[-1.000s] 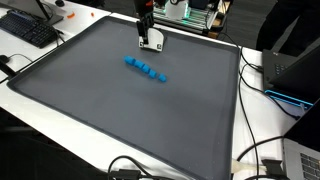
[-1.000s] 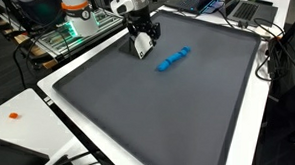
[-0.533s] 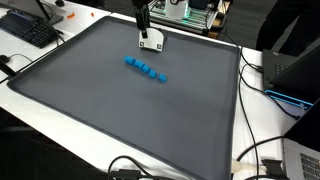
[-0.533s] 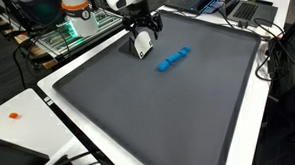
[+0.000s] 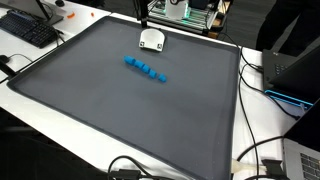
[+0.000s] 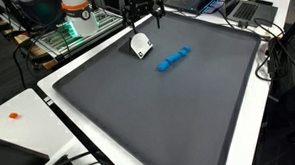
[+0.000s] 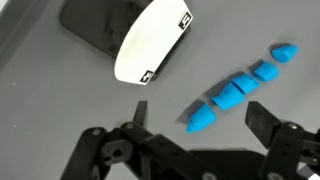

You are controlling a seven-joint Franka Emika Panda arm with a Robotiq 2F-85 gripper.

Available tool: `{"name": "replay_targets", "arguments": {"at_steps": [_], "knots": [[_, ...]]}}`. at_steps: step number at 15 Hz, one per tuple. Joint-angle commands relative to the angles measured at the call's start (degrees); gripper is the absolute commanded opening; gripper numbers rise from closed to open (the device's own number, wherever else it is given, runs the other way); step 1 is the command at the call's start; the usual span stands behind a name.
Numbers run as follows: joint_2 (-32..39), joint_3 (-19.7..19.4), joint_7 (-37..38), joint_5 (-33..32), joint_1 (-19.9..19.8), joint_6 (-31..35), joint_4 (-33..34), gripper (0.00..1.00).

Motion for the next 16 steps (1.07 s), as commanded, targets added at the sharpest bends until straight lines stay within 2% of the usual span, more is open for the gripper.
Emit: {"name": "replay_targets", "arguments": {"at_steps": [1, 5, 8, 16], "knots": [[-3.8, 0.9, -7.6, -3.8, -0.5, -2.9, 0.0, 1.0], [-4.6, 1.7, -15.3, -7.6, -0.3, -3.5, 1.0, 1.0], [-4.3, 1.8, -21.1, -6.7, 0.8, -2.9, 1.5, 1.0], [-4.4, 3.7, -26.8, -9.2, 1.9, -3.1, 1.5, 1.0]]}}
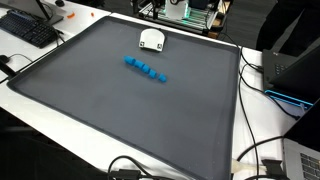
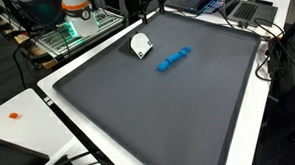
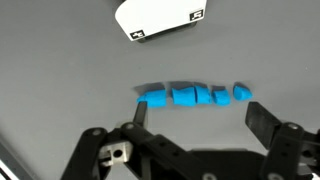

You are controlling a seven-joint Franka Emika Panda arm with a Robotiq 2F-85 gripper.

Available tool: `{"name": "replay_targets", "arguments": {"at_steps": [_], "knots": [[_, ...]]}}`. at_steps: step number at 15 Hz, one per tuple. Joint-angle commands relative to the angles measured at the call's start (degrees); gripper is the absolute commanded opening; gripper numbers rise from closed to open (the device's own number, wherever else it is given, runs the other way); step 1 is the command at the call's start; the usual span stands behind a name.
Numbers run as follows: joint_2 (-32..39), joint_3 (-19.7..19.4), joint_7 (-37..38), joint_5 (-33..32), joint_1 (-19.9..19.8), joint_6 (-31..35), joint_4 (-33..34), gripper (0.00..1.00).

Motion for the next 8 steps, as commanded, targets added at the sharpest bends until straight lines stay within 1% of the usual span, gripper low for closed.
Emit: {"name": "replay_targets", "arguments": {"at_steps": [1, 8], "knots": [[-0.6, 0.6, -2.0, -1.5, 0.8, -1.1, -0.3, 1.0], [-1.7, 1.6, -3.9, -1.3, 2.6, -1.2, -0.7, 1.0]]}}
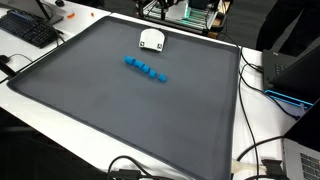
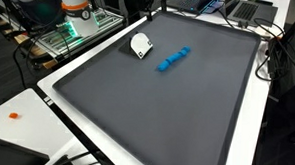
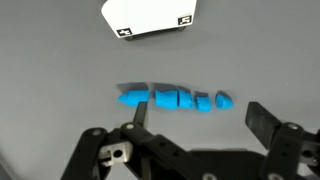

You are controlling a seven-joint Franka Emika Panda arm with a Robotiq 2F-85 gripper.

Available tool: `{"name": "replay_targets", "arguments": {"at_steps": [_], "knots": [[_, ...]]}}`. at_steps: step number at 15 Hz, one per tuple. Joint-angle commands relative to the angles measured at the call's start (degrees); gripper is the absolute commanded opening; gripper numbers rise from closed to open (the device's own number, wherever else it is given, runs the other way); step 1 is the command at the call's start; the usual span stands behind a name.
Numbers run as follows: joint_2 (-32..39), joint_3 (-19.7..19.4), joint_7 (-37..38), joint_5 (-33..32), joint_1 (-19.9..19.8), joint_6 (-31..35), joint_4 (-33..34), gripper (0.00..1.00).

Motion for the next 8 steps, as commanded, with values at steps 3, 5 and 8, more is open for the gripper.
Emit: {"name": "replay_targets", "arguments": {"at_steps": [3, 5, 8], "knots": [[-2.4, 0.9, -1.1, -1.2, 1.2, -1.3, -0.9, 1.0], [-3.0, 1.1, -1.6, -1.2, 1.4, -1.4, -1.0, 1.0], [-3.8, 1.3, -2.1, -0.9, 2.0, -1.4, -1.2, 1.0]]}}
